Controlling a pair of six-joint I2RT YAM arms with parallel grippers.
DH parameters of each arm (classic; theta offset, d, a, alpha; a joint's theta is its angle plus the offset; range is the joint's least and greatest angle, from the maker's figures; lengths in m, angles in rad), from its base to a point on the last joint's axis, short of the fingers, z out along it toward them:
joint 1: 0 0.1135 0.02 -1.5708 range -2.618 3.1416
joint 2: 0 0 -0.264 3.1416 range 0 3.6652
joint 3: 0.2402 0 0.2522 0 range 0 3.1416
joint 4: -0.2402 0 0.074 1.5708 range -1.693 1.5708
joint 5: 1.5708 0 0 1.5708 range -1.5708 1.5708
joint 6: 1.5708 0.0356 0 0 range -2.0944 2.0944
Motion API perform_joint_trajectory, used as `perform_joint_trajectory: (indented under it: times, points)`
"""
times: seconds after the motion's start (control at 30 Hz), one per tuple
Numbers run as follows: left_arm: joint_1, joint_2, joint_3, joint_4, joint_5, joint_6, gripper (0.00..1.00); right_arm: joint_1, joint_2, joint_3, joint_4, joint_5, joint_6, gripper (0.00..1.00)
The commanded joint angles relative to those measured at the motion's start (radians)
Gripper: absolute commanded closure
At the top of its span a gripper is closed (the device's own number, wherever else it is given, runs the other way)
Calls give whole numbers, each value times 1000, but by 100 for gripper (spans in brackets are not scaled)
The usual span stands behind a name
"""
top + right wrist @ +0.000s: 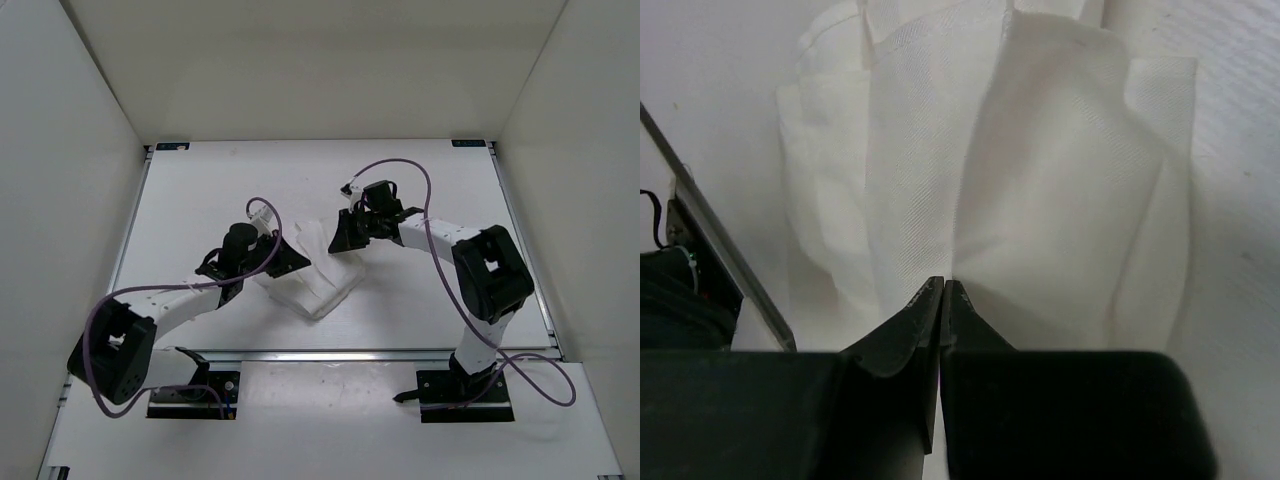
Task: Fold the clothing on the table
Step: Fold the skirt
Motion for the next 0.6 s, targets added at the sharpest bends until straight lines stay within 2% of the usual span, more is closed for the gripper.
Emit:
perform_joint_trajectory:
  times: [0.0,0.17,0.27,0.37,0.43,0.53,0.57]
  points:
    - [-16,48,-40,42,-28,-6,100,0,63,8,75,-77,11,100]
    - [-43,178,-44,-39,9,33,100,-9,98,-38,130,-75,36,100]
    - [-55,189,-38,-114,1,68,100,-24,104,-52,162,-80,40,100]
    - [-46,154,-53,-157,-28,91,100,-35,112,-47,176,-78,42,100]
    - [-18,113,-78,-164,7,86,100,-49,117,-12,142,-74,51,100]
    - [33,-5,-49,-211,47,112,100,-74,66,103,23,-30,34,99]
    - [60,-36,-23,-267,60,137,92,-77,36,124,-12,7,27,92]
